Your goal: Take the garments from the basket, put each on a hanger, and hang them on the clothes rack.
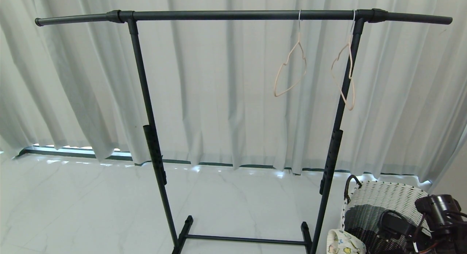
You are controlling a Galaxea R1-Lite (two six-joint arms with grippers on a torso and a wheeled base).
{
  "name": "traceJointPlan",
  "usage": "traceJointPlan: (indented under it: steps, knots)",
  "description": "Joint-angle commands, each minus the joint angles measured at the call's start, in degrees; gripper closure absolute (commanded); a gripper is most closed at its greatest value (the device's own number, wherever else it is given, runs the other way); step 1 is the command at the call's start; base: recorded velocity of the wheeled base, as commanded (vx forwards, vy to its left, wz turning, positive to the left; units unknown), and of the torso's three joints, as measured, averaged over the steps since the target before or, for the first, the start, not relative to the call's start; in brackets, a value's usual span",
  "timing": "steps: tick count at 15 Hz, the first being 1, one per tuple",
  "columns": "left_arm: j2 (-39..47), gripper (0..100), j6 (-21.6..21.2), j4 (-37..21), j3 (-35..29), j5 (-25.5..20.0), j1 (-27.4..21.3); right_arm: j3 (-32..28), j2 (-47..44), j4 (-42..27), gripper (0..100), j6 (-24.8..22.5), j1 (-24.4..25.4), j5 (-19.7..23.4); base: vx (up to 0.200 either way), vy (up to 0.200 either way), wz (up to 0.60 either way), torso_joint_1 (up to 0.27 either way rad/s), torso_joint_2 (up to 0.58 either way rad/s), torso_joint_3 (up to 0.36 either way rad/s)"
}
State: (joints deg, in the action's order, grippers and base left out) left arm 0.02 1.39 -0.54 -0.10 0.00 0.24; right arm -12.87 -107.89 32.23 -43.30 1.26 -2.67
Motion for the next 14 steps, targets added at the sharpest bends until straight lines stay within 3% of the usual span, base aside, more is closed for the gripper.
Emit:
traceJointPlan:
  steps: [1, 4, 10, 11, 14]
  knots:
    - [0.1, 0, 0.0, 0.0, 0.0, 0.0, 0.0, -0.2, -0.9, 0.1, 0, -0.2, -0.1, -0.1, 0.000, 0.000, 0.00, 0.000, 0.00, 0.000]
    - [0.1, 0, 0.0, 0.0, 0.0, 0.0, 0.0, -1.7, -0.9, 0.1, 0, -0.6, -1.5, -2.3, 0.000, 0.000, 0.00, 0.000, 0.00, 0.000]
    - [0.1, 0, 0.0, 0.0, 0.0, 0.0, 0.0, -2.8, -1.7, 0.1, 0, -3.7, -4.9, -2.3, 0.000, 0.000, 0.00, 0.000, 0.00, 0.000]
    - [0.1, 0, 0.0, 0.0, 0.0, 0.0, 0.0, -2.8, -1.7, 0.1, 100, -3.7, -4.9, -2.1, 0.000, 0.000, 0.00, 0.000, 0.00, 0.000]
    - [0.1, 0, 0.0, 0.0, 0.0, 0.0, 0.0, -2.5, 2.6, -0.7, 100, -3.8, -4.9, -1.6, 0.000, 0.000, 0.00, 0.000, 0.00, 0.000]
